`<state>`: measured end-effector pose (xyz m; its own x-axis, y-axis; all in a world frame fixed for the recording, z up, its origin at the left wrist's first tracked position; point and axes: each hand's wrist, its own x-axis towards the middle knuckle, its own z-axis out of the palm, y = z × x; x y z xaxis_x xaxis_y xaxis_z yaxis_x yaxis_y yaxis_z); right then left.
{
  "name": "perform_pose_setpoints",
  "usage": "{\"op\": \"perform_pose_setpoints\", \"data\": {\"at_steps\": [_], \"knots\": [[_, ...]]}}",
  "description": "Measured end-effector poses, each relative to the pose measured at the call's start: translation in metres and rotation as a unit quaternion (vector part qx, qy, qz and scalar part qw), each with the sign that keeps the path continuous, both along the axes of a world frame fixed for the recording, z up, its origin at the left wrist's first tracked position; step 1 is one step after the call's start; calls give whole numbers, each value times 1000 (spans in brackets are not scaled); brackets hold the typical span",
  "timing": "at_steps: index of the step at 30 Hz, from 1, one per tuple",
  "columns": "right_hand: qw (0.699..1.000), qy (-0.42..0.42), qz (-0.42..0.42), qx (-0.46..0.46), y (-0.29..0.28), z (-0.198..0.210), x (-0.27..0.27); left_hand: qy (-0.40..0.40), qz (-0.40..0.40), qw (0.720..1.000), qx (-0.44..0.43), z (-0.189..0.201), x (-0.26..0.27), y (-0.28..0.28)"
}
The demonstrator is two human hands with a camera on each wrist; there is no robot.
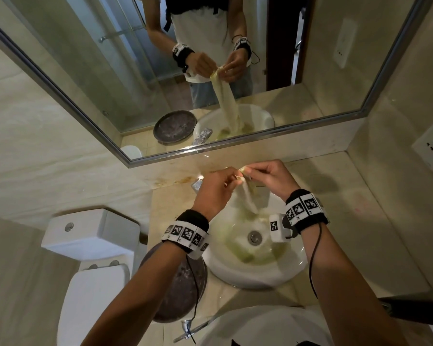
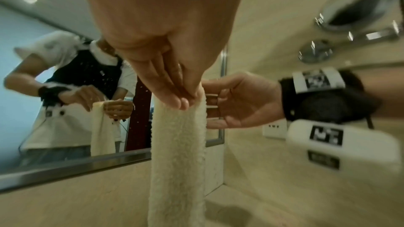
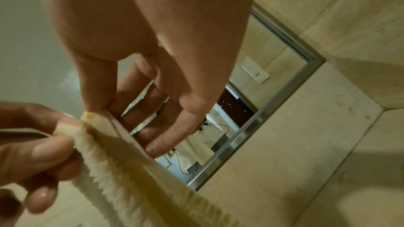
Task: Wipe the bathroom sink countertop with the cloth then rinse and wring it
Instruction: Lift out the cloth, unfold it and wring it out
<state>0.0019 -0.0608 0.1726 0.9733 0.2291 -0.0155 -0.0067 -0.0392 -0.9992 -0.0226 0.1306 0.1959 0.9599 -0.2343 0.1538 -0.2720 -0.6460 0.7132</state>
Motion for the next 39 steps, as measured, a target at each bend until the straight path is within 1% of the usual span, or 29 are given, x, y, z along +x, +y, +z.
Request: {"op": "perform_pose_setpoints", "data": {"at_steps": [2, 4, 9, 14, 16, 18, 21, 23, 24, 26, 29, 31, 34, 37, 39], "knots": [[1000, -3, 10, 2, -1, 0, -1, -72, -13, 994, 78, 0, -1, 2], [1000, -2, 14, 13, -2, 0, -2, -133, -17, 981, 142, 1, -2, 2], [1000, 6, 7, 29, -1, 0, -6, -206, -20, 956, 210, 5, -2, 0], [998, 10, 21, 65, 0, 5, -10, -254, -21, 944, 210, 10, -4, -2], [995, 27, 26, 87, -1, 6, -10, -274, -15, 939, 207, 11, -5, -3], [992, 52, 37, 111, -2, 7, -9, -281, 0, 942, 183, 11, -4, -3], [982, 71, 84, 155, -6, 11, -9, -255, 29, 959, 118, 15, -1, -3], [978, 67, 114, 162, -9, 15, -9, -254, 26, 959, 123, 20, 2, -3], [979, 63, 114, 157, -11, 18, -9, -238, 21, 963, 124, 24, 3, -3], [986, 47, 95, 130, -11, 22, -8, -173, 20, 980, 99, 31, 6, -4], [992, 20, 74, 97, -11, 29, -6, -57, 4, 998, 12, 39, 12, -8], [993, 17, 68, 93, -13, 32, -6, -15, -25, 999, -40, 43, 12, -12], [994, 5, 52, 98, -16, 36, -3, 31, -45, 995, -85, 47, 9, -13], [996, 5, 13, 89, -19, 44, -1, 56, -40, 992, -103, 52, 9, -9], [998, -2, 9, 65, -21, 47, 0, 58, -23, 991, -121, 55, 10, -7]]}}
